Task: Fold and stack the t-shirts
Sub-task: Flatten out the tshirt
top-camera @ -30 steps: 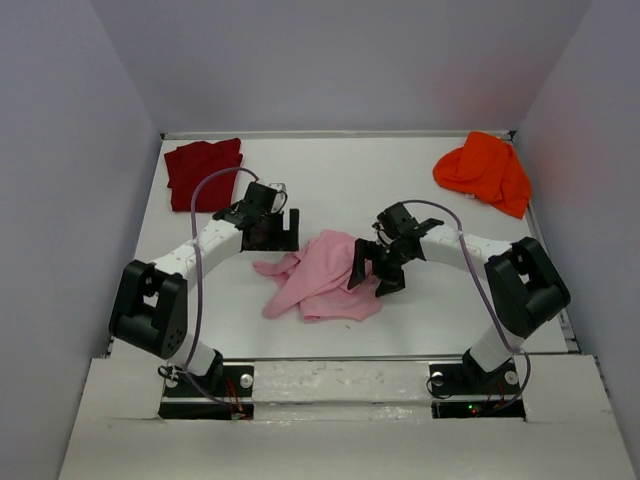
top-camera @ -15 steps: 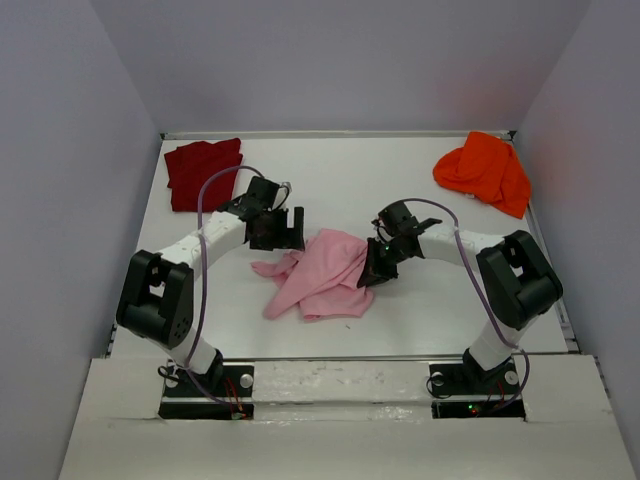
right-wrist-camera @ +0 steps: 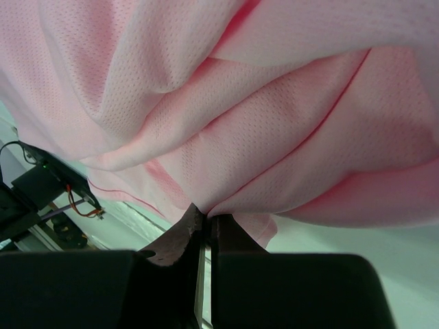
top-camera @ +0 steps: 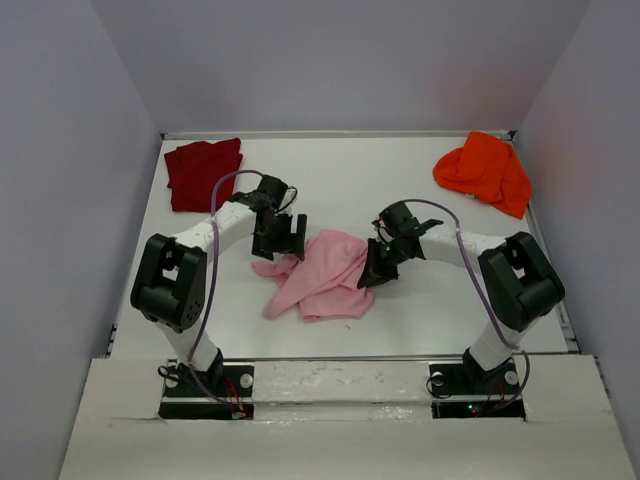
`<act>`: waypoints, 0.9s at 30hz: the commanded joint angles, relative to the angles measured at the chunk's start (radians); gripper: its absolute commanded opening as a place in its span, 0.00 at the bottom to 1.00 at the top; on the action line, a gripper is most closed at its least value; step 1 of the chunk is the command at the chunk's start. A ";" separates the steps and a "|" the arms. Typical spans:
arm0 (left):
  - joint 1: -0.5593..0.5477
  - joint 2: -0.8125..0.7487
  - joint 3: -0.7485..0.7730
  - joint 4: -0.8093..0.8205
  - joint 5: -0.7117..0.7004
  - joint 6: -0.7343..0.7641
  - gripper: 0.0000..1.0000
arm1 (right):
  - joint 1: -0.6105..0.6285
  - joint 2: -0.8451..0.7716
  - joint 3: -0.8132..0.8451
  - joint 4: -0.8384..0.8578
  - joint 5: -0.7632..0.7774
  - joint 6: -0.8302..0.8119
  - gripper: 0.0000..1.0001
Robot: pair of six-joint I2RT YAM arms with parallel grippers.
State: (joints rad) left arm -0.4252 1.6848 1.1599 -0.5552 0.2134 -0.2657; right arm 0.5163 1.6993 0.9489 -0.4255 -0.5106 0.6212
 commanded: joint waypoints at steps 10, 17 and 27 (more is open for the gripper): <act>-0.012 0.070 0.052 -0.058 0.024 0.008 0.00 | -0.012 -0.032 0.007 -0.044 -0.005 -0.021 0.00; 0.023 0.141 0.184 -0.086 -0.057 0.002 0.00 | -0.036 -0.003 -0.045 -0.197 0.072 -0.081 0.00; 0.134 0.341 0.467 -0.083 -0.123 -0.012 0.00 | -0.169 -0.043 -0.010 -0.393 0.253 -0.141 0.00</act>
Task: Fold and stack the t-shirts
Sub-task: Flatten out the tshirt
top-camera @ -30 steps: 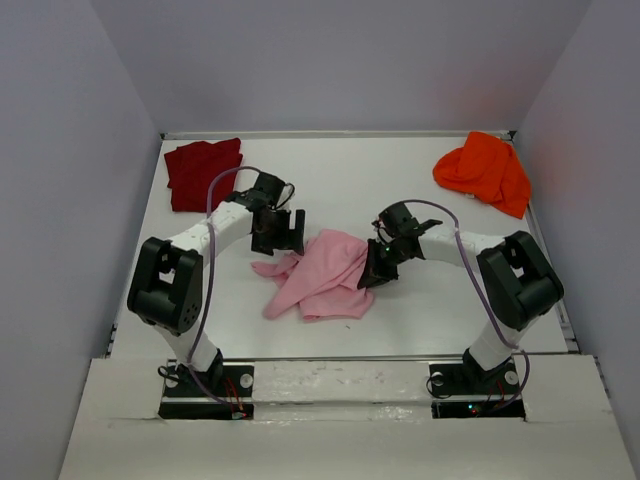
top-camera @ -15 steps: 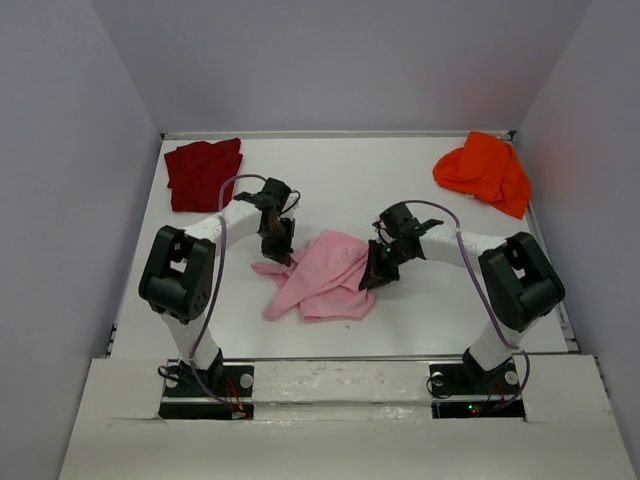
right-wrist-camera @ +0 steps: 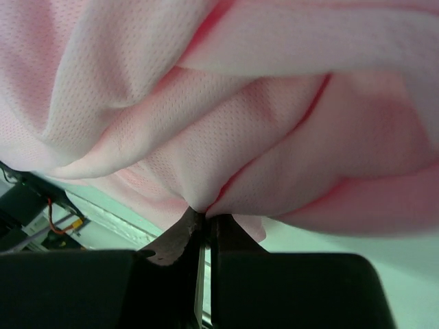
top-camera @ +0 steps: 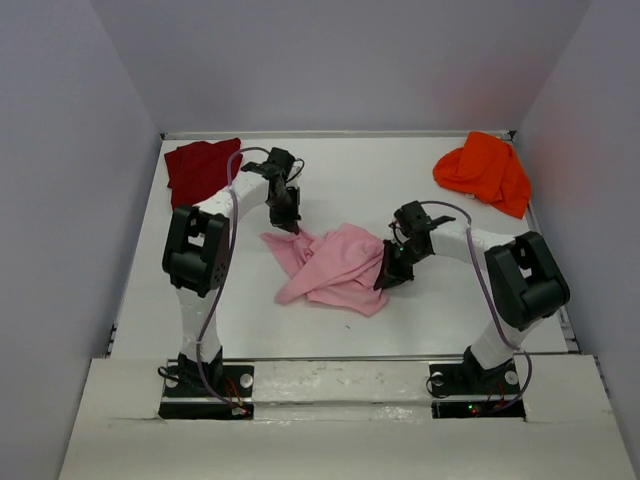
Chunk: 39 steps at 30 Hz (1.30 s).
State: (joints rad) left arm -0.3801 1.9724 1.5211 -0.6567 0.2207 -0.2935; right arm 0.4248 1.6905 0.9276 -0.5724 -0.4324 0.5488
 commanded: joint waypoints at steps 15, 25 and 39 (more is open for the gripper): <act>0.273 0.037 0.183 -0.090 -0.261 -0.012 0.00 | -0.420 -0.048 0.183 -0.416 0.333 -0.219 0.00; 0.257 -0.223 -0.021 -0.141 -0.173 -0.068 0.00 | -0.440 0.078 0.295 -0.435 0.262 -0.260 0.65; 0.207 -0.291 0.002 -0.176 -0.161 -0.065 0.00 | -0.316 -0.077 0.427 -0.534 0.037 -0.153 0.84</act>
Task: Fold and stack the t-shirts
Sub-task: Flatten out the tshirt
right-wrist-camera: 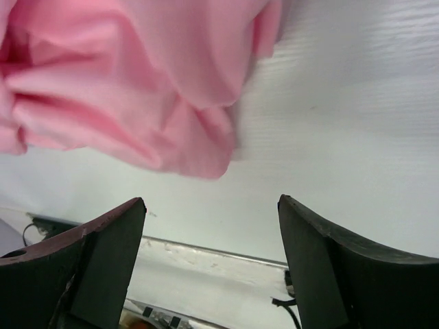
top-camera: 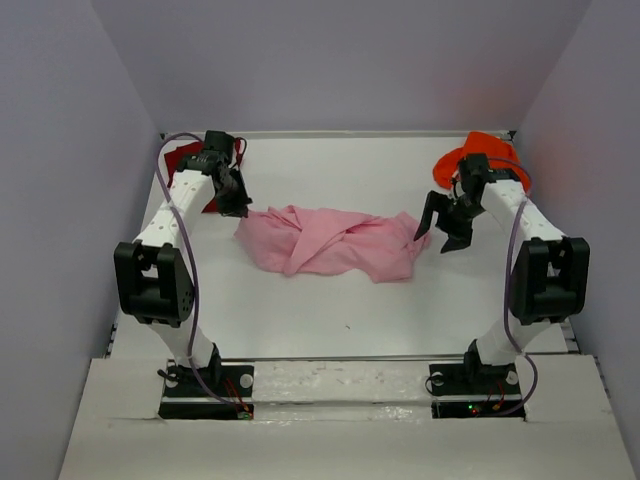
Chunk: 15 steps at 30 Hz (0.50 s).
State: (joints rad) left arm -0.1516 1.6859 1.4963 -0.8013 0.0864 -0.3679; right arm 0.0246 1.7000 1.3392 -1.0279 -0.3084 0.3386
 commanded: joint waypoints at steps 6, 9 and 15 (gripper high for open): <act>-0.068 0.017 0.033 -0.019 -0.030 -0.014 0.00 | 0.254 -0.201 -0.190 0.049 -0.221 0.258 0.84; -0.081 0.041 0.039 -0.010 -0.033 -0.017 0.00 | 0.323 -0.224 -0.299 0.162 -0.262 0.350 0.83; -0.103 0.081 0.087 -0.021 -0.040 -0.013 0.00 | 0.333 -0.234 -0.420 0.327 -0.271 0.437 0.82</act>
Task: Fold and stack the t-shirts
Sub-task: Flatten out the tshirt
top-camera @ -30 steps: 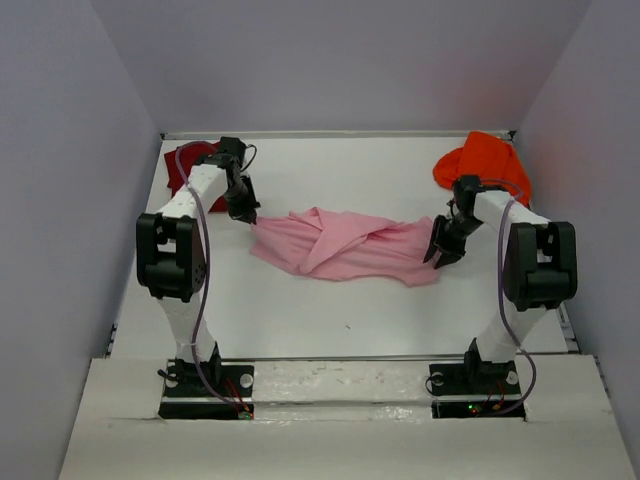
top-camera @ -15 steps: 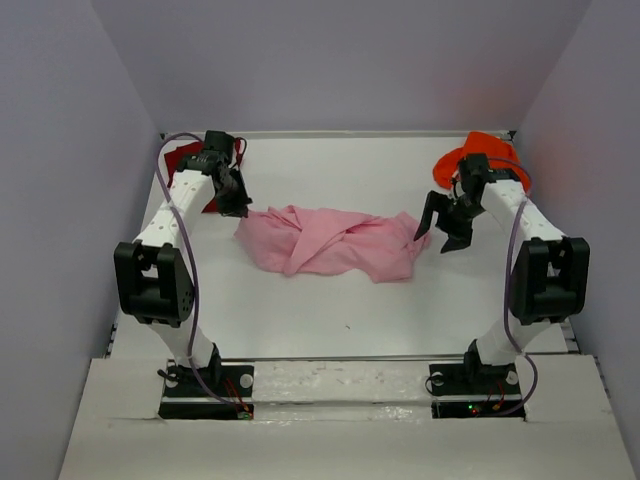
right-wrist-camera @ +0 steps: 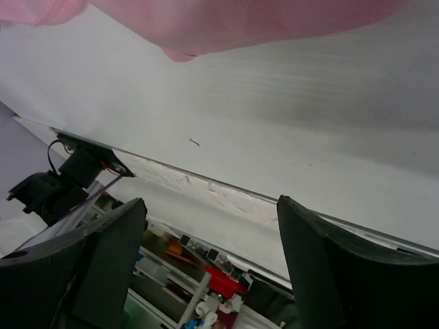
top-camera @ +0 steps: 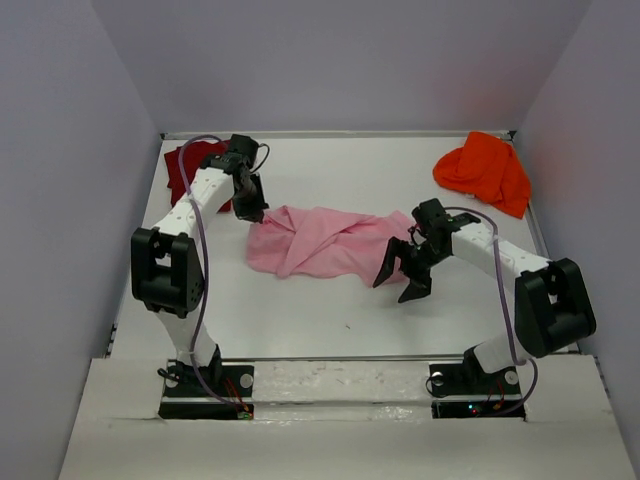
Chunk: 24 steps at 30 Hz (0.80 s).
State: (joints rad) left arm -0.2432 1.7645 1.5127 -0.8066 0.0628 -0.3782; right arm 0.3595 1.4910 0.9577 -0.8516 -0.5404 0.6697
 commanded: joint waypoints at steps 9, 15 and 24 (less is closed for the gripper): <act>-0.018 0.012 0.075 -0.032 -0.035 0.015 0.00 | 0.035 -0.155 -0.321 0.581 0.028 0.487 0.79; -0.018 0.001 0.078 -0.040 -0.041 0.018 0.00 | 0.116 -0.264 -0.462 0.749 0.222 0.611 0.79; -0.016 -0.017 0.038 -0.009 -0.027 -0.005 0.00 | 0.168 -0.423 -0.628 0.963 0.624 0.760 0.77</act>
State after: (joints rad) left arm -0.2558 1.7966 1.5574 -0.8177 0.0311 -0.3763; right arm 0.5159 1.0950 0.3981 -0.0460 -0.1467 1.3346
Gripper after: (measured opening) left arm 0.014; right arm 0.774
